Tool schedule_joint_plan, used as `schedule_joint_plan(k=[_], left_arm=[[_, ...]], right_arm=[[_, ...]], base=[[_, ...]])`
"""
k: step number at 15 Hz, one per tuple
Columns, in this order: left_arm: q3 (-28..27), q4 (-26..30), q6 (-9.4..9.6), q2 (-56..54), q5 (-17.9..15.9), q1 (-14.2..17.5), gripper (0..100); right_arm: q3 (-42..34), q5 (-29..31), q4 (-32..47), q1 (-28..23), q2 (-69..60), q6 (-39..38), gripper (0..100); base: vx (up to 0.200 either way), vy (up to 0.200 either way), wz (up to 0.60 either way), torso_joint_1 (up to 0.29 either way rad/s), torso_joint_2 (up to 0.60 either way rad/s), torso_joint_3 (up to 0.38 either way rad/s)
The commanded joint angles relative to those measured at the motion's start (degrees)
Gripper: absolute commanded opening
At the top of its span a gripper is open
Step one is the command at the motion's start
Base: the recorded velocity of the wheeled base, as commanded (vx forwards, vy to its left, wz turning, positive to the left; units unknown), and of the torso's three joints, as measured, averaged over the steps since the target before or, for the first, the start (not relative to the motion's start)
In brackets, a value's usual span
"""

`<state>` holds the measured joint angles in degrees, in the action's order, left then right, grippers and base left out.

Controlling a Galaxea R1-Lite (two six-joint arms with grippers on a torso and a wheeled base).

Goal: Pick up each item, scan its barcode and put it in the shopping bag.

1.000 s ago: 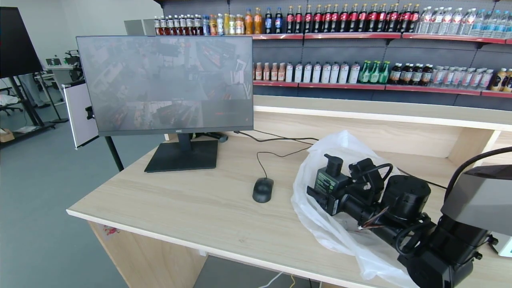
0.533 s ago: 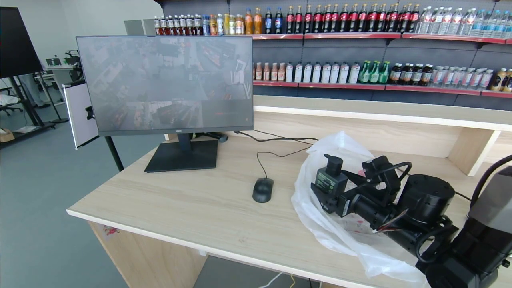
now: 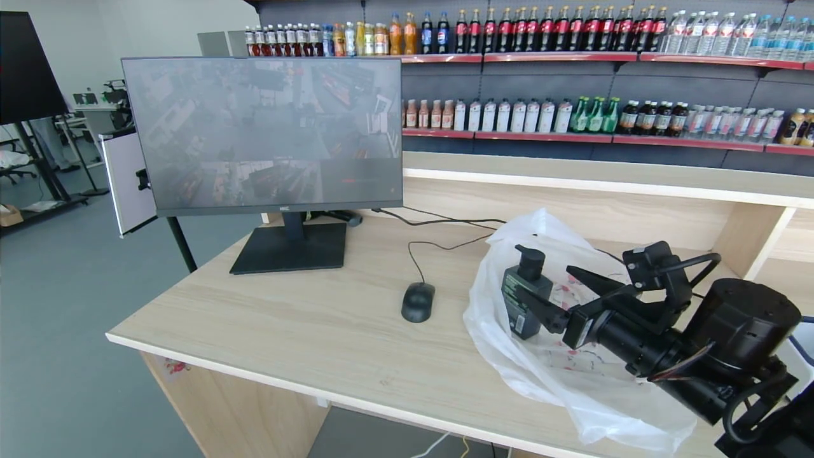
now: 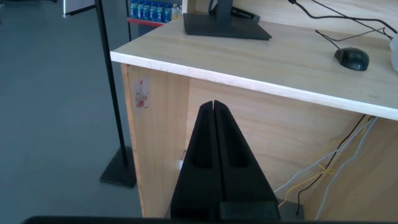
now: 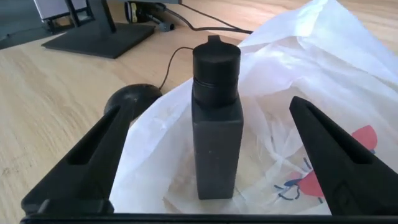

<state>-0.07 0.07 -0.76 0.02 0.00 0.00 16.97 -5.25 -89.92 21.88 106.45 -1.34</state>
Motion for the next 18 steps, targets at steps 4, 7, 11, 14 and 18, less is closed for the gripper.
schedule_joint_plan(k=[4,7,11,14,18], left_arm=[[-0.01,0.01,-0.04,-0.02,0.0,0.0,0],[-0.01,-0.07,-0.04,-0.02,0.0,0.0,0],[-0.01,0.01,-0.04,-0.02,0.0,0.0,0],[-0.01,0.01,-0.04,-0.02,0.0,0.0,0],[-0.01,0.01,-0.04,-0.02,0.0,0.0,0]], right_arm=[[-0.8,-0.11,-0.08,-0.44,-3.53,-0.94,100],[-0.97,-0.11,-0.08,-1.32,-4.06,-0.94,100],[-0.97,-0.11,-0.08,-1.23,-4.06,-0.86,100],[-0.53,-0.11,-0.08,-0.44,-4.32,-0.68,100],[-0.8,-0.11,-0.08,-0.17,-4.58,-0.5,100]], base=[[0.0,0.0,-0.6,0.004,0.0,0.002],[0.0,0.0,-0.6,0.002,0.0,0.005],[0.0,0.0,-0.6,0.001,0.0,0.0],[0.0,0.0,-0.4,0.002,0.0,0.0],[0.0,0.0,0.0,0.0,0.0,0.0]])
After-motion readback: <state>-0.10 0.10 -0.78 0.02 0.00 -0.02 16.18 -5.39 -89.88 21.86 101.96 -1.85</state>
